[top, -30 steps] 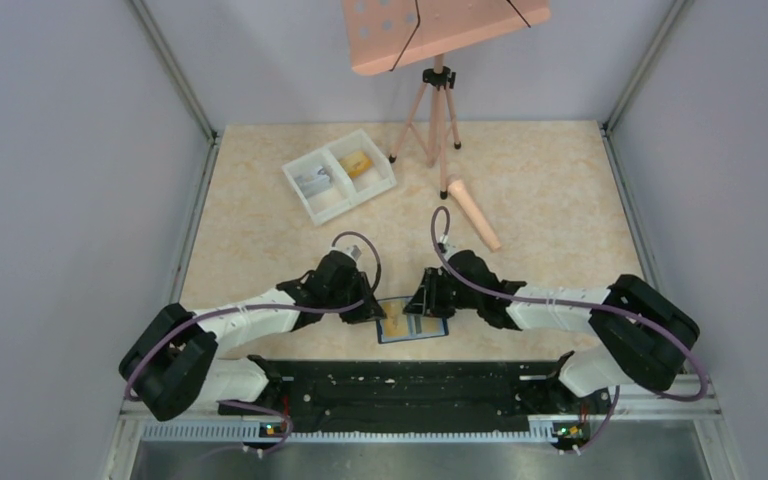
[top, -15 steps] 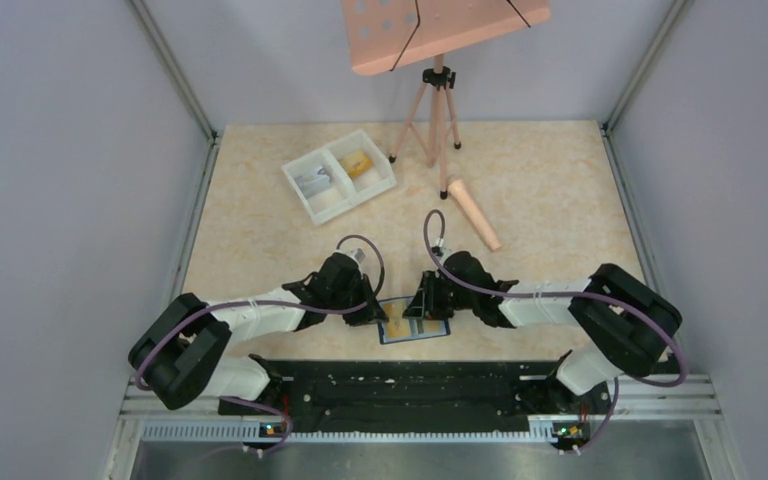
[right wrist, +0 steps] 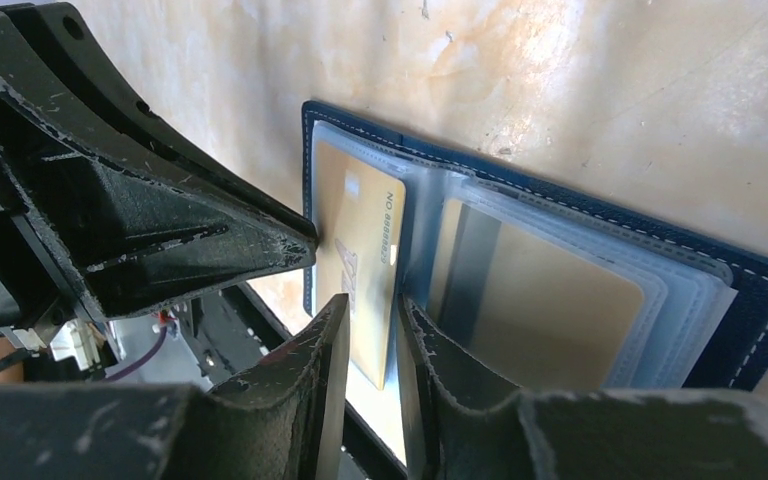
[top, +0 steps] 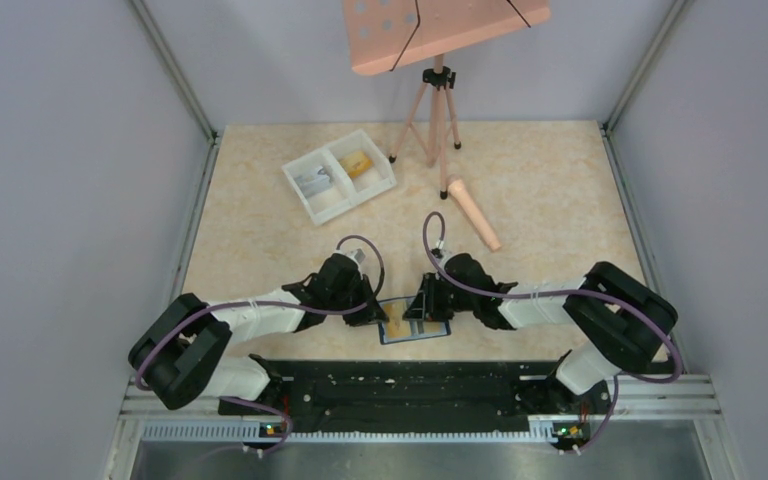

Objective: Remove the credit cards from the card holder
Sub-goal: Remove the credit card from the card holder.

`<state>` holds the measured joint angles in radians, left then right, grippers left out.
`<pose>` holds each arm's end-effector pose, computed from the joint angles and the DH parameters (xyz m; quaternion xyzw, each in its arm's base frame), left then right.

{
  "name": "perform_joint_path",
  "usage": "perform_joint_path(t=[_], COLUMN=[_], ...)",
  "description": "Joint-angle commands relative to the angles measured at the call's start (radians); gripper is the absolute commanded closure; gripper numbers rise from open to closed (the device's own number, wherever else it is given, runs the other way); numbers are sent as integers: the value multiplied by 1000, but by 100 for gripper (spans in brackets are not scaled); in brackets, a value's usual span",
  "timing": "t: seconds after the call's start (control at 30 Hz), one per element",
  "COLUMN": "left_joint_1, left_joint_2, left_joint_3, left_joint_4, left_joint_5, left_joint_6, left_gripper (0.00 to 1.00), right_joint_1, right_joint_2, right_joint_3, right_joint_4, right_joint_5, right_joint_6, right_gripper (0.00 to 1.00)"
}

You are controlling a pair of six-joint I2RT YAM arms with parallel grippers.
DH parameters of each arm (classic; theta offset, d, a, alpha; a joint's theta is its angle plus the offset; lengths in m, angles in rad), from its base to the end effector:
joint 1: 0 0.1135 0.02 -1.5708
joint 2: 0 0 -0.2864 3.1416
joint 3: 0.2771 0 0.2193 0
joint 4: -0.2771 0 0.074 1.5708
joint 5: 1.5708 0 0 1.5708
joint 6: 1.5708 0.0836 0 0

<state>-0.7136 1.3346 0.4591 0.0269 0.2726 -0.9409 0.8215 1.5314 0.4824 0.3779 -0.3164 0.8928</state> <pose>0.1639 -0.1717 0.1525 -0.0574 0.9263 -0.3437 0.1434 0.1758 0.2271 0.1513 -0.0368 0.8911 0.4175 0.1738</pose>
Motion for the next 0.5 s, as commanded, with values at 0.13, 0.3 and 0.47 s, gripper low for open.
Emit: perform_joint_path(t=[0.13,0.3,0.47], left_joint_1=[2,3,2], left_joint_2=[16,23,30], left_joint_3=[-22,-18,-20], left_joint_4=[5,-15,-15], left_joint_5=[-12,-23,-27], left_joint_6=[7,5,4], left_gripper=[88,87,87], right_joint_1=[-8,-29,-60], right_joint_2=[19,-12,-59], right_joint_3=[-21,-68,-108], right_joint_4=[92,173,195], right_joint_5=[-23,-68,-89], right_joint_6=[11,30,29], right_gripper=[95,100,100])
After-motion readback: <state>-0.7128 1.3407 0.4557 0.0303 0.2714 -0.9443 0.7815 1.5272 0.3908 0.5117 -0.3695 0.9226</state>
